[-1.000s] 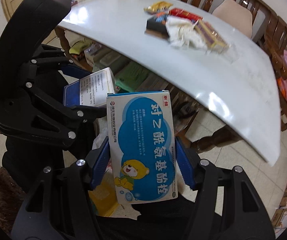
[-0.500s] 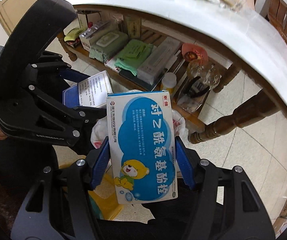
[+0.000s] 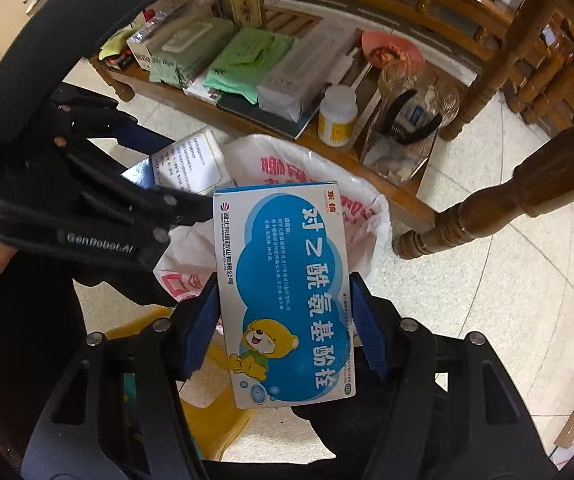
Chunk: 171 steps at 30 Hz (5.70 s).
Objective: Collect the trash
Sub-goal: 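Open both tools over the trash bag, dropping both boxes inside, then raise both tools back over the table toward the remaining trash, then grasp the yellow snack wrapper with the left tool while the right tool grasps the playing-card box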
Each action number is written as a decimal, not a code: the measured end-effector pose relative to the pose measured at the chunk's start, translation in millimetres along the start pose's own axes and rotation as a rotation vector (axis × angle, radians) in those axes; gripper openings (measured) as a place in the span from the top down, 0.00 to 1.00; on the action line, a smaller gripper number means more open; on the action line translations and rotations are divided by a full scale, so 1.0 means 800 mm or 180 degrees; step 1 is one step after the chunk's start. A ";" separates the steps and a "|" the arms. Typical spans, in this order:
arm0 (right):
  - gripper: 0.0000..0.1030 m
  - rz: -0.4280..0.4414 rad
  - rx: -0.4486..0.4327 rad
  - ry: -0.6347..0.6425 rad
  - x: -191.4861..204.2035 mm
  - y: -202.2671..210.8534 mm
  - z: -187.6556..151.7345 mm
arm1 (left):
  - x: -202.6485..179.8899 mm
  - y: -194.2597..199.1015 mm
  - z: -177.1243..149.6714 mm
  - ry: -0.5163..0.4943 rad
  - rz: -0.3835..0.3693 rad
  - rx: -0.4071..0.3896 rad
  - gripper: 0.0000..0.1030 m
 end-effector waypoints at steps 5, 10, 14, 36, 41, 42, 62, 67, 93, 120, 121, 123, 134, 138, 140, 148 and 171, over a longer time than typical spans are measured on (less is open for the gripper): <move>0.40 0.0113 0.0180 -0.0093 -0.001 -0.040 -0.001 | 0.019 -0.033 0.015 0.0227 -0.0076 0.0168 0.38; 0.40 0.0205 0.0375 -0.0140 0.000 -0.073 -0.006 | 0.032 -0.064 0.028 0.0340 -0.0089 0.0302 0.38; 0.40 0.0287 0.0499 -0.0175 0.003 -0.092 -0.011 | 0.036 -0.088 0.034 0.0404 -0.0126 0.0399 0.38; 0.39 0.0440 0.0726 -0.0086 0.019 -0.136 -0.007 | 0.053 -0.144 0.033 0.0501 -0.0105 0.0597 0.37; 0.25 0.0385 0.0665 -0.0127 0.012 -0.132 -0.003 | 0.053 -0.144 0.032 0.0523 -0.0081 0.0598 0.34; 0.25 0.0387 0.0666 -0.0137 0.012 -0.132 -0.003 | 0.053 -0.143 0.033 0.0518 -0.0069 0.0587 0.34; 0.25 0.0336 0.0555 -0.0064 0.020 -0.098 -0.004 | 0.036 -0.104 0.012 0.0411 0.0200 0.0471 0.25; 0.22 0.0317 0.0305 -0.0075 0.011 -0.035 -0.003 | 0.022 -0.045 -0.014 0.0376 0.0262 0.0360 0.21; 0.06 0.0259 -0.1637 0.0254 -0.154 0.477 0.174 | -0.062 0.474 0.080 0.0114 0.0487 -0.0830 0.08; 0.06 0.0141 -0.1088 0.0687 -0.182 0.369 0.316 | 0.030 0.395 0.234 0.0206 0.0515 -0.0206 0.08; 0.06 0.0161 -0.1046 0.0689 -0.183 0.361 0.319 | 0.037 0.390 0.237 0.0245 0.0500 -0.0195 0.08; 0.06 0.0169 -0.0981 0.0705 -0.183 0.348 0.321 | 0.046 0.381 0.242 0.0292 0.0460 -0.0180 0.08; 0.06 0.0251 -0.0513 0.1013 -0.151 0.262 0.328 | 0.079 0.338 0.263 0.0363 0.0357 -0.0084 0.08; 0.06 0.0284 -0.0327 0.1114 -0.141 0.228 0.330 | 0.085 0.330 0.267 0.0395 0.0308 -0.0065 0.08; 0.06 0.0298 -0.0256 0.1137 -0.139 0.213 0.331 | 0.091 0.329 0.270 0.0412 0.0278 -0.0062 0.08; 0.06 0.0355 -0.0081 0.1115 -0.141 0.171 0.336 | 0.110 0.319 0.279 0.0482 0.0181 -0.0094 0.09; 0.41 0.0418 -0.0156 0.0912 -0.148 0.163 0.349 | 0.139 0.306 0.284 0.0520 0.0097 0.0085 0.70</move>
Point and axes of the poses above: each gripper's, at about its wrist camera, not at the fingertips, and y roughly against the way its jaws point, x to its left, z to its top, the point moved 5 cm from there along -y, roughly the way its jaws point, and after that the axes turned 9 degrees about -z, right-handed, at the moved point
